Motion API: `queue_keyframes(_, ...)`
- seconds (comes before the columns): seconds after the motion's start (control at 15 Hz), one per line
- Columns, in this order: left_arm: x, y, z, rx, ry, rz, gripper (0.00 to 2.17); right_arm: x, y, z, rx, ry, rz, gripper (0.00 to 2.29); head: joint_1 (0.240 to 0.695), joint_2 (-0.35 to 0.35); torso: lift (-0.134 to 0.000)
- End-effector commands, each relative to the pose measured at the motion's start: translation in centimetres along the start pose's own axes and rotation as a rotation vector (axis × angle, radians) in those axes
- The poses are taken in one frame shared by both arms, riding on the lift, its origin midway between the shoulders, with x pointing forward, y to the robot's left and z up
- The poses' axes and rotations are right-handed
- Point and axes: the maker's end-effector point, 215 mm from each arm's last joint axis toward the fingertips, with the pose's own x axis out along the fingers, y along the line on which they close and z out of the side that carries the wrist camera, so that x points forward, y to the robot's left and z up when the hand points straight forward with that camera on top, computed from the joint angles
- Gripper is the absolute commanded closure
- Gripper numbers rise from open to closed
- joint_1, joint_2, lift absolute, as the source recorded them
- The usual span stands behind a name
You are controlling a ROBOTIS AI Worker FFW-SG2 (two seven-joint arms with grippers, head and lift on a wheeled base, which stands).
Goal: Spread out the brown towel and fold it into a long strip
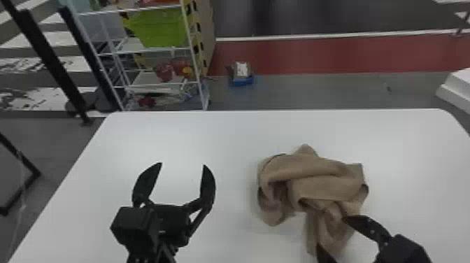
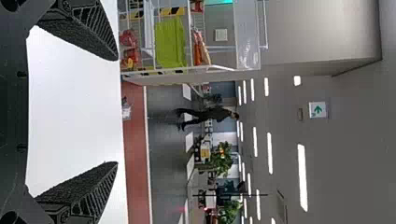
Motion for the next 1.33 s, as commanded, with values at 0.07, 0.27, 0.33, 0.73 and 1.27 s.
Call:
queue_keyframes(0.07,0.1,0.2,-0.2,0.001,0.002,0.01,0.09,0.3,1.6,-2.2,-0.043,0.094,0.019,0.4,0.695,0.135,-0.123)
queue_keyframes(0.27,0.1,0.2,-0.1,0.003,0.002,0.011,0.09,0.6,1.4,-3.4,-0.04,0.152,0.017,0.4,0.695,0.14,-0.123)
queue_keyframes(0.33,0.1,0.2,-0.1,0.003,0.002,0.011,0.09,0.6,1.6,-3.3,-0.04,0.151,0.021,0.4,0.695,0.139,-0.123)
queue_keyframes(0.73,0.2,0.2,-0.3,0.006,0.004,0.011,0.09,1.3,3.6,-2.1,-0.021,0.144,0.058,0.41,0.695,0.156,-0.123)
queue_keyframes(1.27,-0.2,0.0,-0.3,0.003,0.006,0.012,0.09,2.7,3.3,-3.3,-0.01,0.2,0.046,1.07,0.695,0.171,-0.123)
